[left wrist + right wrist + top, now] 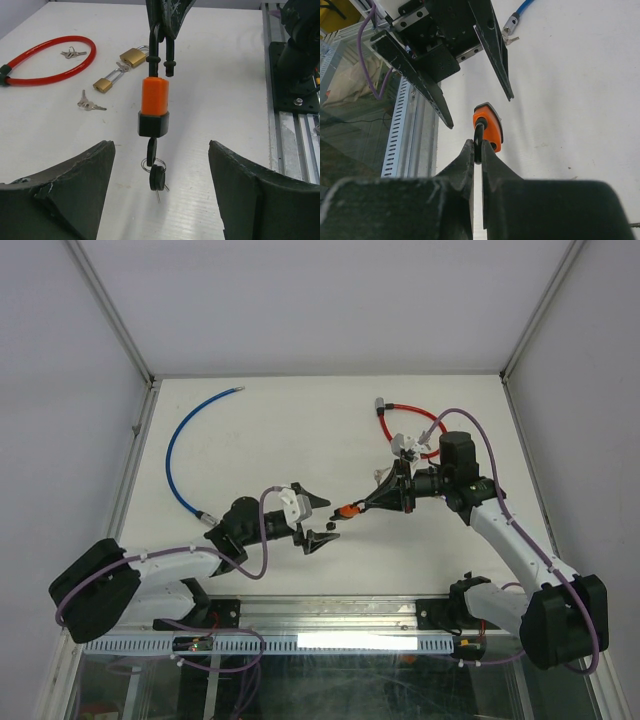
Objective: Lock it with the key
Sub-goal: Lock the lock.
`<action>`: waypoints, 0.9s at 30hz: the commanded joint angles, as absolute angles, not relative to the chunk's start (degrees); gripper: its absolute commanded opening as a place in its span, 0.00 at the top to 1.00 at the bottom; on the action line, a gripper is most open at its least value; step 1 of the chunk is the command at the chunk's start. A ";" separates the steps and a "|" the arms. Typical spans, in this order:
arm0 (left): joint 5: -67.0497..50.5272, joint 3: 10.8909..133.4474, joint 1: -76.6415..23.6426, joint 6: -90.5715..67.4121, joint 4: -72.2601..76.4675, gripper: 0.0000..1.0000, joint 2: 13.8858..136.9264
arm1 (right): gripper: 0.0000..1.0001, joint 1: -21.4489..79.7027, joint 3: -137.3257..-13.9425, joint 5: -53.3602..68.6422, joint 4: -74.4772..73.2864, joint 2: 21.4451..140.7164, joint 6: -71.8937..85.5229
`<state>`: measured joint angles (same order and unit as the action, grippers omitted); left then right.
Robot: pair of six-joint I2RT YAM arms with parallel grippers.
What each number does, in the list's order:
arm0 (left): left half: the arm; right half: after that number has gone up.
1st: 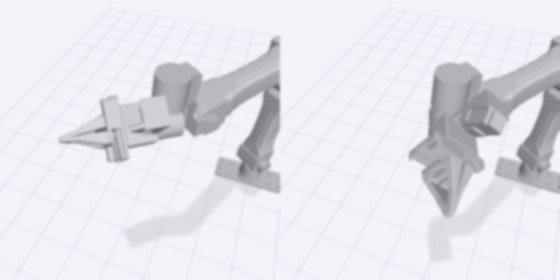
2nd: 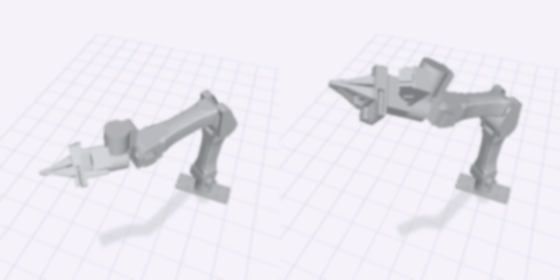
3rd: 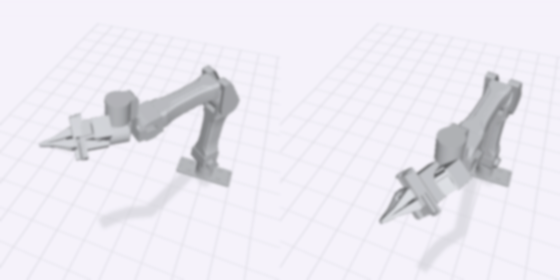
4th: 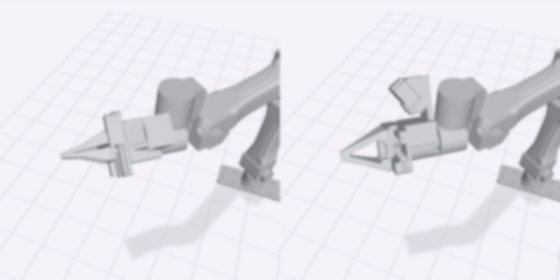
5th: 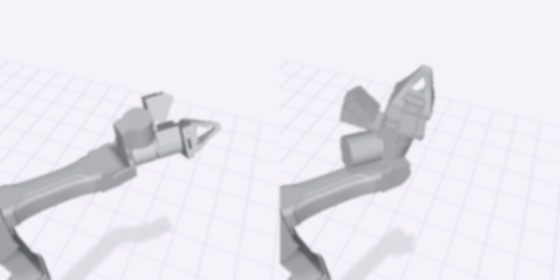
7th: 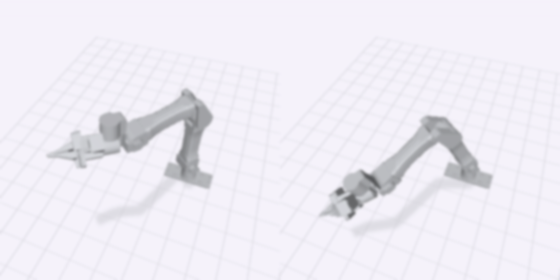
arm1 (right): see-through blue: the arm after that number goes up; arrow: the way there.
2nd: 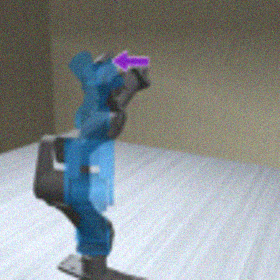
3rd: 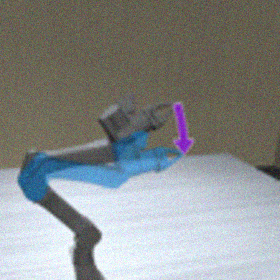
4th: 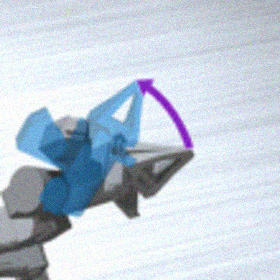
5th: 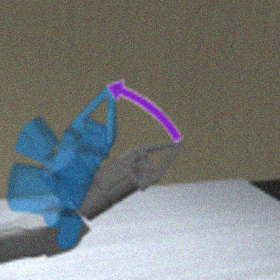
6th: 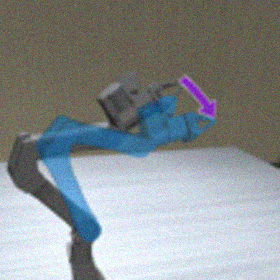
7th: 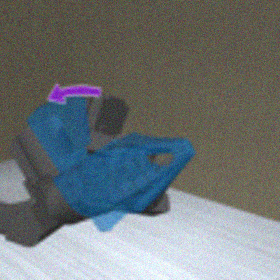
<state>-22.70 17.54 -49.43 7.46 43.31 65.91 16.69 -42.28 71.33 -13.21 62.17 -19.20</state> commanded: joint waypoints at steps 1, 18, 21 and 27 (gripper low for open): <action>-28.09 23.10 -49.37 9.21 46.34 0.27 69.92 | 1.00 16.35 -42.78 74.93 -9.28 61.52 -19.88; -32.67 29.28 -49.27 10.46 43.23 0.62 77.72 | 1.00 18.10 -43.14 71.90 -13.50 61.92 -25.78; -33.08 30.11 -49.23 11.74 41.06 0.87 78.34 | 1.00 18.56 -43.24 71.03 -14.62 61.96 -27.16; -34.37 28.03 -49.25 14.71 42.48 1.00 81.08 | 1.00 22.07 -44.49 64.25 -24.68 64.54 -40.52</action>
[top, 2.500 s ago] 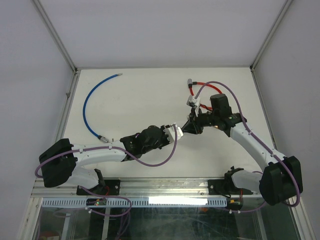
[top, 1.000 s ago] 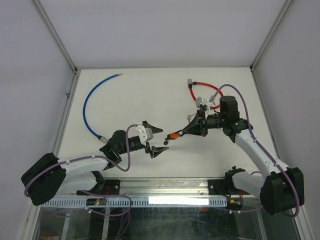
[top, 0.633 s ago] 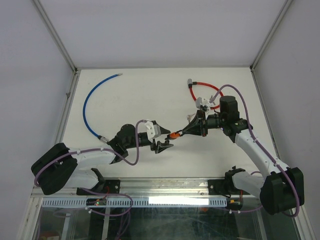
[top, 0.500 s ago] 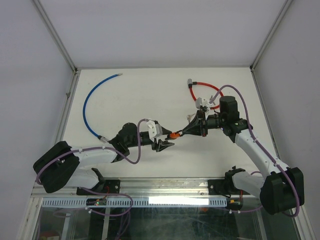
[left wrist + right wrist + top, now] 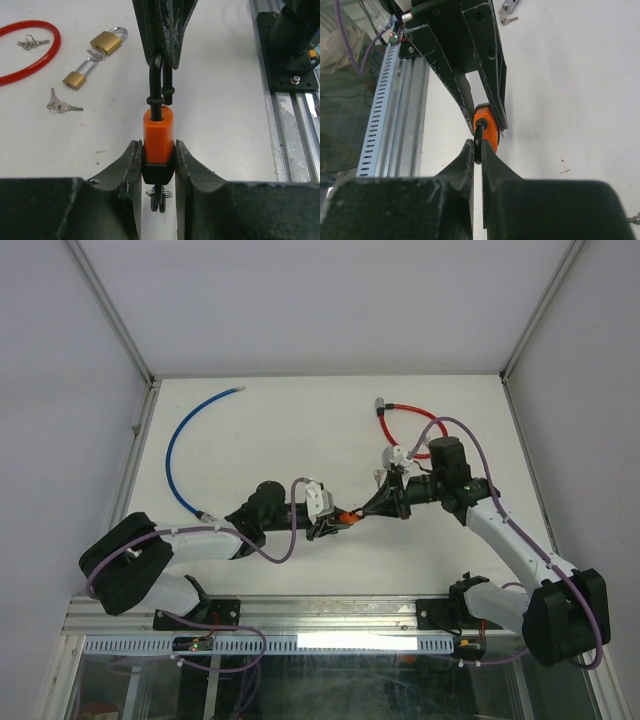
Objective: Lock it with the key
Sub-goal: Lock the lock.
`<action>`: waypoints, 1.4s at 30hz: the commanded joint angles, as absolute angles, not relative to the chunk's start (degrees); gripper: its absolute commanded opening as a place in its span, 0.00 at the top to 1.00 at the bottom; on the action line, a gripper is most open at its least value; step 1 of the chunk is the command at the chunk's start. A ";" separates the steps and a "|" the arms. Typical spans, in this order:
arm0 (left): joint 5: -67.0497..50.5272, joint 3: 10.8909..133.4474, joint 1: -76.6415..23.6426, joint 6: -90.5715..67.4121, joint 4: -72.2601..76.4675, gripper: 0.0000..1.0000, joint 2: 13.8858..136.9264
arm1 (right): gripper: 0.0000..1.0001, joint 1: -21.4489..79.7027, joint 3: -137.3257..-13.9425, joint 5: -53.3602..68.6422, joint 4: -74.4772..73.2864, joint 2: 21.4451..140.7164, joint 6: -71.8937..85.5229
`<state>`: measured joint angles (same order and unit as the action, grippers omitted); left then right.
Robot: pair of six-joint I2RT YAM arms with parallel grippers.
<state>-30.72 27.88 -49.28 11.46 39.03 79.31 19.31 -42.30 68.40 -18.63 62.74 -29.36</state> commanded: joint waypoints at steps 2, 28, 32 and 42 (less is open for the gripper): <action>-35.07 27.54 -49.29 15.21 43.09 1.00 84.16 | 1.00 23.74 -45.42 61.59 -29.35 67.21 -46.54; -34.93 23.55 -49.28 14.15 63.02 1.00 104.98 | 1.00 33.35 -48.06 47.91 -35.31 80.56 -59.70; -35.00 23.57 -49.22 14.50 63.13 1.00 105.43 | 1.00 34.72 -49.46 47.30 -37.91 83.00 -61.21; -35.07 24.27 -49.24 14.72 62.14 1.00 106.25 | 1.00 37.70 -50.53 48.29 -36.11 87.46 -53.95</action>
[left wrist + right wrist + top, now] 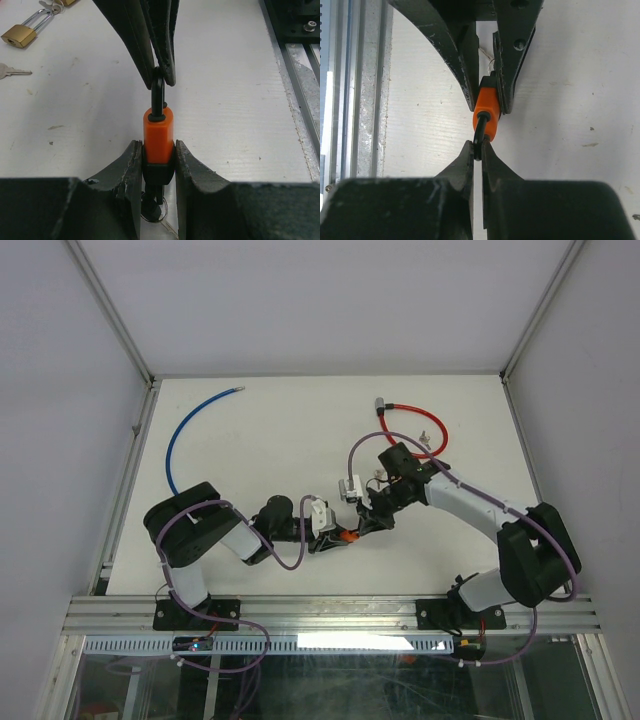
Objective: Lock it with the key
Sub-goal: Lock the lock.
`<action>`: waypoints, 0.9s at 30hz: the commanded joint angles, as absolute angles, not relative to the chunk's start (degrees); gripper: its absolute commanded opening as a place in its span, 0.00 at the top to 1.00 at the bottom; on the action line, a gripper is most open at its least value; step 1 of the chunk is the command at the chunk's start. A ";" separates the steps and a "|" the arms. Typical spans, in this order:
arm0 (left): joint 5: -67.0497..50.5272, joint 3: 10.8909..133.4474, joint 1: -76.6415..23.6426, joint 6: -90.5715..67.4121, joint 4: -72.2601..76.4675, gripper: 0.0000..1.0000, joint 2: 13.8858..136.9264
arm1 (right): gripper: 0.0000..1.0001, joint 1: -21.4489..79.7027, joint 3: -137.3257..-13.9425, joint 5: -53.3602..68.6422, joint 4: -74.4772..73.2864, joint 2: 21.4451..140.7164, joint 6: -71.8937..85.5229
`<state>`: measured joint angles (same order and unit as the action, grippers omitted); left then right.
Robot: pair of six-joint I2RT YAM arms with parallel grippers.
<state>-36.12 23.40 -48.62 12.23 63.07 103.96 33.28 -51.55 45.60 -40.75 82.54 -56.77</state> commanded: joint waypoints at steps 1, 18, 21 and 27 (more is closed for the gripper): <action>-35.01 24.27 -49.23 14.76 62.12 1.00 106.22 | 1.00 38.03 -50.61 48.64 -36.01 88.03 -53.33; -34.19 24.53 -49.22 14.58 62.40 1.00 107.05 | 1.00 43.95 -53.19 41.94 -31.64 94.69 -41.34; -34.02 24.43 -49.30 14.50 62.64 1.00 107.14 | 1.00 44.21 -53.31 41.63 -31.06 94.96 -40.36; -33.61 24.07 -49.09 14.08 63.37 1.00 107.02 | 1.00 44.06 -53.24 41.55 -30.90 94.55 -40.57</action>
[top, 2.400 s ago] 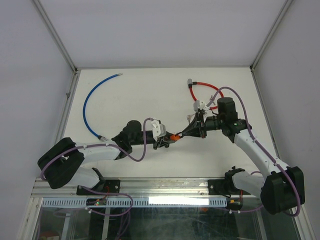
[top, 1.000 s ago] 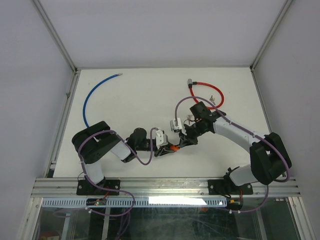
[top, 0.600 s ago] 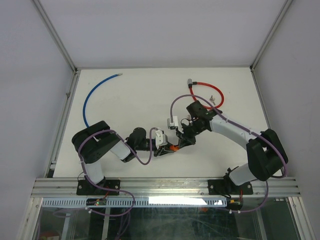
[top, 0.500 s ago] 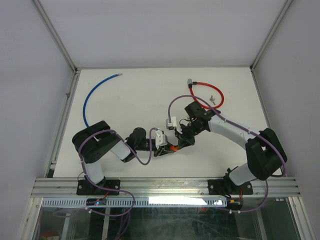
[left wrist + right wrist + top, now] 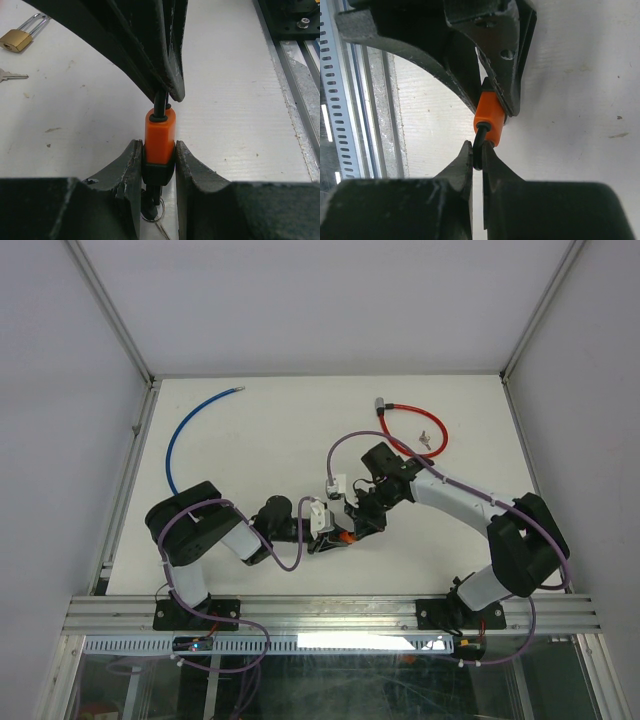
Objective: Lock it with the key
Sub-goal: Lock the lock.
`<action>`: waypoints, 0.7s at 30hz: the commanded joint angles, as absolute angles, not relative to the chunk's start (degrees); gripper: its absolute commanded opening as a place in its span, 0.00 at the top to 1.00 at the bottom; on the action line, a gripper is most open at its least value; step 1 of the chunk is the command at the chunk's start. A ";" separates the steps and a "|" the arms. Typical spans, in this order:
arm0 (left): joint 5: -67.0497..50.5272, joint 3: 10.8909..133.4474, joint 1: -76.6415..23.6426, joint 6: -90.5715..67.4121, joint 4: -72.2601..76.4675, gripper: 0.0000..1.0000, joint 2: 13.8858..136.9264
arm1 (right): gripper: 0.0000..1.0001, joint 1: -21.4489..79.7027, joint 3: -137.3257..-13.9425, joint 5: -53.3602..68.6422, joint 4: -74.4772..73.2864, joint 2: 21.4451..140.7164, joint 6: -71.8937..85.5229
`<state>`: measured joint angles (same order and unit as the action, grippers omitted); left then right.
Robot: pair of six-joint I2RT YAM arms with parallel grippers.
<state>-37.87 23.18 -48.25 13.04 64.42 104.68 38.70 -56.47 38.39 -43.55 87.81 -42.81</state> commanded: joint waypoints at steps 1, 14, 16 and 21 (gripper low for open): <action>-33.44 23.77 -49.06 13.81 63.96 1.00 106.90 | 1.00 43.85 -53.11 41.35 -30.86 94.11 -40.68; -33.17 24.21 -47.64 3.75 62.80 0.80 101.83 | 1.00 34.69 -53.28 47.47 -31.75 86.77 -40.36; -32.22 23.51 -47.64 2.40 63.19 0.67 100.51 | 1.00 33.89 -53.43 48.56 -32.45 86.23 -40.72; -29.98 19.12 -47.56 -0.04 68.66 0.38 96.61 | 1.00 32.54 -53.16 50.56 -33.11 84.60 -41.46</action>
<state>-32.51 21.93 -47.55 3.27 62.65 101.32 33.41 -53.30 45.84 -35.70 86.52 -41.87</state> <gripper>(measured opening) 0.551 0.031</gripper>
